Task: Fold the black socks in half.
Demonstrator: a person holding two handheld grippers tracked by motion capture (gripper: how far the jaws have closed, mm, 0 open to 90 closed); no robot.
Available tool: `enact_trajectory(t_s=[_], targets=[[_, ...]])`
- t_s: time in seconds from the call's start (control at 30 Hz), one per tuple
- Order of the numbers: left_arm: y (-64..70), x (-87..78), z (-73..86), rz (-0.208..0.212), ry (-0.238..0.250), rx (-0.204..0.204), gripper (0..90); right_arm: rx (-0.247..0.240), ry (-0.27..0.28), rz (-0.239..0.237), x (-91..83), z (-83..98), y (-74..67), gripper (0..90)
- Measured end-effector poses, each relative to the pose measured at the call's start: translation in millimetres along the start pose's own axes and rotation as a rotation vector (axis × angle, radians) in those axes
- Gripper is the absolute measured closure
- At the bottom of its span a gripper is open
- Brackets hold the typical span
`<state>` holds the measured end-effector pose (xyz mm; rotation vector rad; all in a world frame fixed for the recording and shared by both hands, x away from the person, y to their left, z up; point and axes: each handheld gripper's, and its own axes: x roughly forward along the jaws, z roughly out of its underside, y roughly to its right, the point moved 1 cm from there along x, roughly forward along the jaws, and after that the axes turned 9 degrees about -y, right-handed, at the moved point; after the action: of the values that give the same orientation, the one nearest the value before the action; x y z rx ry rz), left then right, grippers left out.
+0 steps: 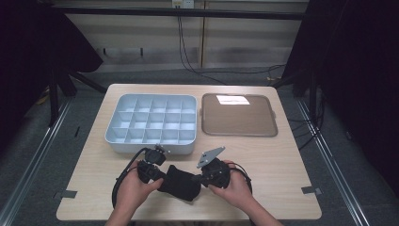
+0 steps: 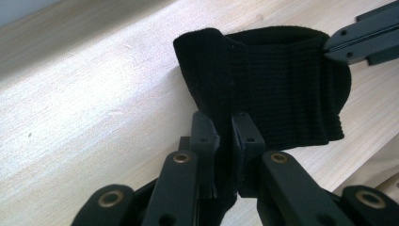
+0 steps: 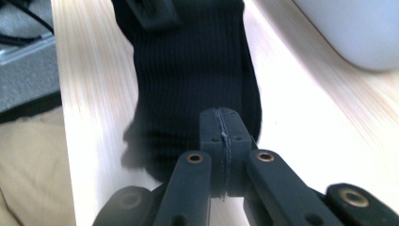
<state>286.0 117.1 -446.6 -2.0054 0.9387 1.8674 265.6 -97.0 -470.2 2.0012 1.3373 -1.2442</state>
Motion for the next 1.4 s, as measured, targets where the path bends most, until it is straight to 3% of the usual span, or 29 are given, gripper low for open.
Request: enact_trajectory(t_s=[0.13,0.33,0.5,0.93,1.4], targets=[[-1.1,-0.8,1.0,-0.004,0.004,-0.007,81.4,0.016,-0.003,-0.007,-6.7,14.2,1.7,89.8],[-0.3,-1.2,-0.1,-0.002,-0.003,-0.004,81.4,0.023,-0.035,-0.013,-1.8,27.6,2.4,89.8],[1.6,-3.9,-0.5,-0.008,0.001,-0.002,81.3,0.011,-0.041,-0.018,3.8,23.9,-0.7,89.7],[22.0,-12.2,-9.4,0.002,0.010,0.057,80.3,0.025,-0.039,-0.026,15.9,19.4,-0.2,89.7],[26.8,-9.0,-10.9,0.007,0.010,0.074,80.3,0.023,-0.026,-0.030,25.2,8.8,-4.1,89.8]])
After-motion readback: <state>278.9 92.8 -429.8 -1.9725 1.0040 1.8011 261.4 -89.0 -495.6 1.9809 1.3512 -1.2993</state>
